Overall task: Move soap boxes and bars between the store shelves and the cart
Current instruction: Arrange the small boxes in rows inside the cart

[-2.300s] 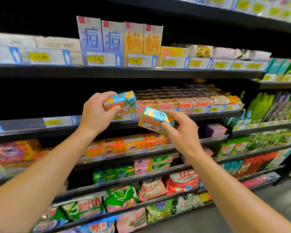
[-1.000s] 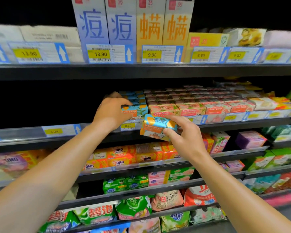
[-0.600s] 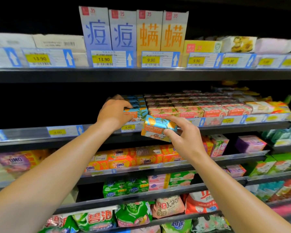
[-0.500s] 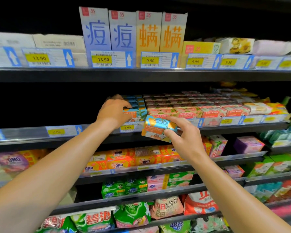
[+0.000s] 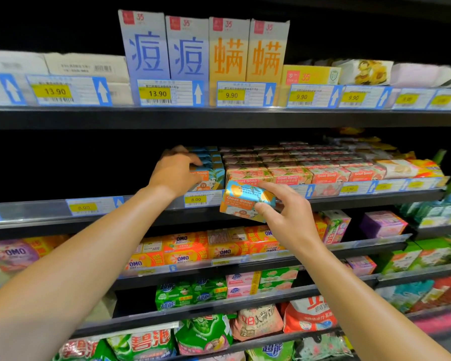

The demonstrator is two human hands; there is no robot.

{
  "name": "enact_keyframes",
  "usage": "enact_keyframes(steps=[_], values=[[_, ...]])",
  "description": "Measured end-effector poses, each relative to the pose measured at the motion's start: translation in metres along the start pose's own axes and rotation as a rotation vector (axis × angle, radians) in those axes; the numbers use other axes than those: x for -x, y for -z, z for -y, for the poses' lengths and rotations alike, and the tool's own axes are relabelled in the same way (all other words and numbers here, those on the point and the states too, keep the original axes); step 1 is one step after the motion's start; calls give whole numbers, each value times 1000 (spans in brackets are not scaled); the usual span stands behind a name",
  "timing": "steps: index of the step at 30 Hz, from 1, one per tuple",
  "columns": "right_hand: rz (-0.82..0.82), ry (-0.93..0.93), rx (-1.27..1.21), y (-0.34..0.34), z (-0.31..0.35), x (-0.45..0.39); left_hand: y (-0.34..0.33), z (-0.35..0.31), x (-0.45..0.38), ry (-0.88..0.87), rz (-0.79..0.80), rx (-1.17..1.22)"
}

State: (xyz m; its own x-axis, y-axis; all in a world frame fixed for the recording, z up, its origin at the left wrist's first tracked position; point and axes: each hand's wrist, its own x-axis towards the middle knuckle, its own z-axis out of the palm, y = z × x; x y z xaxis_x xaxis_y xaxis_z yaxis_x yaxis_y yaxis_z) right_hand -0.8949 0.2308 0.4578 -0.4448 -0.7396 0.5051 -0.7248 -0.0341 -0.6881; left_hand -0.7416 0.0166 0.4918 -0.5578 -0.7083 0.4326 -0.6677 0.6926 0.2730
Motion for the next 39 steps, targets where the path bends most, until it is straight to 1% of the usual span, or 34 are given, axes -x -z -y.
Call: enact_keyframes(steps=[14,16,17,19,20,21,23,24,26,29,31,32,33,36,39], values=[[6,7,18,-4,5,2,-3,2,-1,12,11,4],[3,10,21,-3,7,1,0,-1,5,17,-24,44],[3,17,29,-3,8,0,4,-5,9,13,-76,98],[4,49,59,-2,11,-4,15,-14,22,-43,-178,283],[5,66,71,-2,13,-6,22,-19,30,-101,-177,367],[7,85,75,-2,17,-9,28,-24,39,-170,-126,410],[9,139,74,-5,24,-14,35,-29,50,-305,4,387],[7,174,80,-7,28,-17,35,-29,53,-354,33,356],[-9,220,87,-12,34,-24,34,-26,54,-395,0,319],[-67,202,28,-17,36,-31,36,-19,53,-339,-135,327],[-61,159,68,-19,30,-33,39,-13,49,-252,-213,328],[-45,142,119,-20,26,-32,40,-9,46,-209,-225,299],[-29,130,179,-21,21,-30,40,-6,42,-168,-209,256],[-6,103,307,-26,11,-25,33,-2,34,-86,-82,138],[-8,97,385,-31,5,-23,21,-5,34,-36,1,98]])
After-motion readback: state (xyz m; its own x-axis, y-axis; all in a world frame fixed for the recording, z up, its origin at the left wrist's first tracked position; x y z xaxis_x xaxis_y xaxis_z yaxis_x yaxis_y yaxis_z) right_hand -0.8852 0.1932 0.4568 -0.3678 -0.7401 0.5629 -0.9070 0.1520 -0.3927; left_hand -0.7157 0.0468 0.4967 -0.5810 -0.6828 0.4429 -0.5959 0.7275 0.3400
